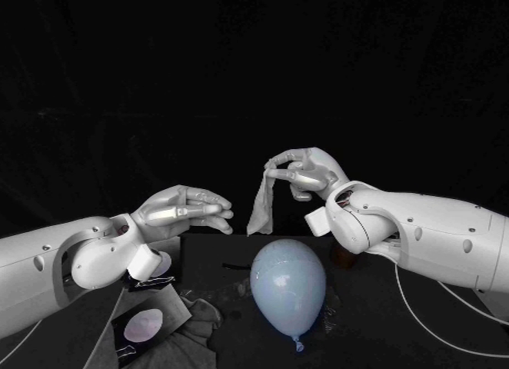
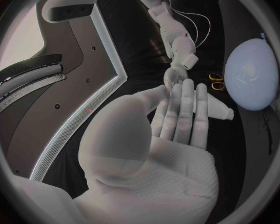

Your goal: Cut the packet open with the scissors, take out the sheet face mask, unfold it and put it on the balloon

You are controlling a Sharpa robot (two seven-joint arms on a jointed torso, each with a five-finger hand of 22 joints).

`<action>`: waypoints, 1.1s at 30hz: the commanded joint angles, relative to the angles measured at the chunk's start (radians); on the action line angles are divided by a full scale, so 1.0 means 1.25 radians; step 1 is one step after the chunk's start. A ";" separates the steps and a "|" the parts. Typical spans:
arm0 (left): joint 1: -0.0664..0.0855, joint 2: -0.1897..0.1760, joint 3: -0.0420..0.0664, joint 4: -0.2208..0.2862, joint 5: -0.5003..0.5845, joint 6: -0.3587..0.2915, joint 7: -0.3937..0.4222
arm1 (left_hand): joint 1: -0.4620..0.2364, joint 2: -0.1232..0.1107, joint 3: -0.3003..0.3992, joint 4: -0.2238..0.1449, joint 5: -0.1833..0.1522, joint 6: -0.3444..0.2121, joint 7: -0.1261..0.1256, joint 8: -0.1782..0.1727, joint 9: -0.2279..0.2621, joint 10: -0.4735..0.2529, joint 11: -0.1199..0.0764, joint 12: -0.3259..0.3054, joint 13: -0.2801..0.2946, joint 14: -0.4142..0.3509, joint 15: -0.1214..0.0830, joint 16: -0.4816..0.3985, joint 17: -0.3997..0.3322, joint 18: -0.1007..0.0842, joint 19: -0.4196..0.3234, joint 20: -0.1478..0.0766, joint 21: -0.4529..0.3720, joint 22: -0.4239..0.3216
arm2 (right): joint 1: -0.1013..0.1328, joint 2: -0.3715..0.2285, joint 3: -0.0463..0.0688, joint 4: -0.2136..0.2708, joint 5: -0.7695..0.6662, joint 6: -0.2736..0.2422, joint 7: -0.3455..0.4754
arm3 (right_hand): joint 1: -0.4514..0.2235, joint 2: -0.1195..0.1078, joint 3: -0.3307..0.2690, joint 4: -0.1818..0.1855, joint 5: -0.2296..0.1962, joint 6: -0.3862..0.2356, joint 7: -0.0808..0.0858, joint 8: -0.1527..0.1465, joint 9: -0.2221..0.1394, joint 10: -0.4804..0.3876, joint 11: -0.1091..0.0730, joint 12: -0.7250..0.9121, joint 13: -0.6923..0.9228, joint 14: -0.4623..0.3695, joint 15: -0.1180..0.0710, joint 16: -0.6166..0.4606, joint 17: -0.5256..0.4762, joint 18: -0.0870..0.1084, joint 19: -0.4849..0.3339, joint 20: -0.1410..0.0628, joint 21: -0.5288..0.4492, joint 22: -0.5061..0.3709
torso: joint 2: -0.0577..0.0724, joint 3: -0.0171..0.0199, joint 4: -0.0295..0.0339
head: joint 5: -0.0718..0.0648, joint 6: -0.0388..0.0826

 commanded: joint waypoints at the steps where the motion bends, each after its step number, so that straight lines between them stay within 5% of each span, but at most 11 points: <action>1: 0.001 0.014 0.001 -0.022 0.033 -0.075 0.031 | 0.010 0.002 0.010 -0.004 0.001 -0.002 0.004 -0.006 -0.002 -0.005 0.008 -0.009 -0.002 -0.021 0.007 -0.018 -0.007 0.002 -0.014 0.003 -0.010 -0.005 | 0.000 -0.003 0.001 0.005 -0.014 0.088 0.012 | -0.005 0.001 0.002 0.002 0.002 -0.005 0.000 0.003 0.001 0.036 0.001 -0.003 0.149 0.087 0.000 0.003 0.210 -0.004 -0.005 -0.001 -0.001 0.152 | 0.000 0.0002 -0.0018 | 0.002 0.000; 5: 0.001 0.044 0.001 -0.064 0.033 -0.174 0.064 | 0.016 -0.011 0.037 -0.015 0.001 -0.014 0.015 -0.021 -0.008 -0.030 0.022 -0.031 -0.004 -0.076 0.030 -0.071 -0.025 -0.008 -0.053 0.015 -0.034 -0.017 | 0.000 -0.005 0.001 0.009 -0.044 0.167 0.001 | -0.004 0.001 0.002 0.003 0.002 -0.006 0.001 0.003 0.001 0.035 0.001 -0.003 0.149 0.087 0.000 0.003 0.210 -0.004 -0.005 -0.001 -0.001 0.152 | 0.001 0.0013 -0.0016 | 0.002 0.001; 11: 0.001 0.090 0.001 -0.108 -0.014 -0.229 0.074 | -0.031 -0.075 0.012 0.001 0.002 -0.061 0.030 -0.050 -0.018 -0.151 0.053 -0.031 -0.006 -0.182 0.070 -0.151 -0.061 -0.039 -0.131 0.037 -0.133 -0.077 | 0.004 -0.006 0.004 0.012 -0.090 0.280 -0.020 | -0.004 0.000 0.001 0.002 0.002 -0.008 0.001 0.004 0.001 0.034 0.001 -0.004 0.149 0.087 0.000 0.003 0.210 -0.004 -0.007 0.000 -0.003 0.151 | 0.000 0.0005 -0.0017 | 0.001 0.001; 12: 0.001 0.098 0.001 -0.115 -0.026 -0.229 0.071 | -0.039 -0.087 -0.009 0.007 0.000 -0.071 0.029 -0.054 -0.019 -0.173 0.060 -0.031 -0.005 -0.220 0.078 -0.171 -0.074 -0.054 -0.205 0.037 -0.191 -0.114 | 0.005 -0.005 0.005 0.011 -0.097 0.297 -0.023 | -0.004 0.000 0.001 0.002 0.002 -0.008 0.001 0.004 0.001 0.034 0.001 -0.004 0.149 0.087 0.000 0.003 0.210 -0.004 -0.007 0.000 -0.004 0.151 | 0.000 0.0004 -0.0014 | 0.002 0.002; 16: 0.001 0.128 0.001 -0.139 -0.067 -0.218 0.054 | -0.049 -0.101 -0.071 0.026 0.001 -0.111 0.021 -0.073 -0.025 -0.215 0.080 -0.030 -0.004 -0.345 0.097 -0.217 -0.119 -0.082 -0.270 0.037 -0.251 -0.155 | 0.013 -0.003 0.006 0.010 -0.119 0.344 -0.031 | -0.004 -0.001 0.000 0.003 0.002 -0.008 0.001 0.004 0.001 0.034 0.001 -0.004 0.149 0.087 0.000 0.003 0.210 -0.004 -0.007 0.000 -0.004 0.151 | -0.001 -0.0007 -0.0012 | 0.003 0.005; 20: 0.001 0.153 0.002 -0.166 -0.091 -0.204 0.038 | -0.019 -0.089 -0.169 0.044 0.001 -0.154 0.035 -0.089 -0.032 -0.324 0.071 -0.034 -0.008 -0.423 0.099 -0.245 -0.148 -0.090 -0.294 0.037 -0.285 -0.179 | 0.022 0.001 0.008 0.010 -0.139 0.374 -0.036 | -0.004 -0.001 0.000 0.003 0.002 -0.009 0.001 0.004 0.001 0.033 0.002 -0.004 0.148 0.087 0.001 0.003 0.210 -0.003 -0.008 0.000 -0.006 0.150 | -0.002 -0.0005 -0.0005 | 0.007 0.011; 24: 0.001 0.167 0.003 -0.182 -0.100 -0.145 0.018 | 0.086 -0.044 -0.395 0.122 0.003 -0.264 0.041 -0.119 -0.056 -0.440 0.053 -0.032 -0.010 -0.498 0.113 -0.248 -0.177 -0.081 -0.345 0.037 -0.330 -0.210 | 0.034 0.011 0.009 0.009 -0.152 0.394 -0.040 | -0.004 -0.001 -0.002 0.003 0.002 -0.009 0.001 0.005 0.001 0.033 0.002 -0.005 0.148 0.087 0.001 0.003 0.210 -0.003 -0.010 0.000 -0.008 0.150 | -0.001 -0.0003 -0.0014 | 0.015 0.018; 26: 0.002 0.171 0.003 -0.184 -0.099 -0.098 0.000 | 0.131 -0.051 -0.473 0.208 0.001 -0.286 0.044 -0.121 -0.060 -0.460 0.067 -0.038 -0.013 -0.511 0.113 -0.251 -0.184 -0.078 -0.371 0.038 -0.347 -0.222 | 0.043 0.017 0.010 0.007 -0.156 0.405 -0.042 | -0.004 -0.002 -0.003 0.003 0.002 -0.010 0.001 0.005 0.002 0.030 0.002 -0.008 0.145 0.087 0.001 0.003 0.210 -0.002 -0.013 0.000 -0.013 0.148 | -0.001 -0.0004 -0.0018 | 0.015 0.018; 27: 0.002 0.173 0.003 -0.184 -0.100 -0.082 -0.006 | 0.135 -0.058 -0.483 0.219 0.001 -0.292 0.047 -0.123 -0.061 -0.472 0.069 -0.040 -0.015 -0.514 0.112 -0.251 -0.185 -0.078 -0.374 0.037 -0.348 -0.223 | 0.046 0.020 0.010 0.007 -0.158 0.408 -0.042 | -0.003 -0.002 -0.003 0.003 0.002 -0.010 0.001 0.006 0.002 0.029 0.002 -0.009 0.145 0.087 0.001 0.003 0.210 -0.001 -0.014 0.000 -0.015 0.148 | -0.001 -0.0006 -0.0015 | 0.013 0.017; 28: 0.002 0.176 0.003 -0.185 -0.101 -0.064 -0.013 | 0.167 -0.072 -0.518 0.276 0.000 -0.316 0.043 -0.128 -0.067 -0.520 0.073 -0.043 -0.018 -0.539 0.114 -0.254 -0.193 -0.077 -0.389 0.037 -0.356 -0.228 | 0.048 0.022 0.010 0.007 -0.159 0.411 -0.043 | -0.003 -0.002 -0.004 0.003 0.002 -0.010 0.001 0.006 0.002 0.029 0.002 -0.009 0.145 0.087 0.001 0.003 0.210 -0.001 -0.014 0.000 -0.015 0.148 | -0.001 -0.0006 -0.0010 | 0.012 0.017; 33: 0.002 0.183 0.003 -0.187 -0.070 0.065 -0.063 | 0.177 -0.083 -0.549 0.298 0.002 -0.324 0.057 -0.127 -0.067 -0.549 0.080 -0.045 -0.019 -0.549 0.115 -0.253 -0.196 -0.075 -0.415 0.038 -0.368 -0.233 | 0.061 0.033 0.010 0.003 -0.169 0.420 -0.046 | -0.003 -0.003 -0.004 0.004 0.002 -0.010 0.001 0.006 0.002 0.028 0.002 -0.010 0.144 0.087 0.001 0.003 0.210 -0.001 -0.015 0.001 -0.016 0.148 | -0.001 -0.0008 -0.0027 | 0.014 0.018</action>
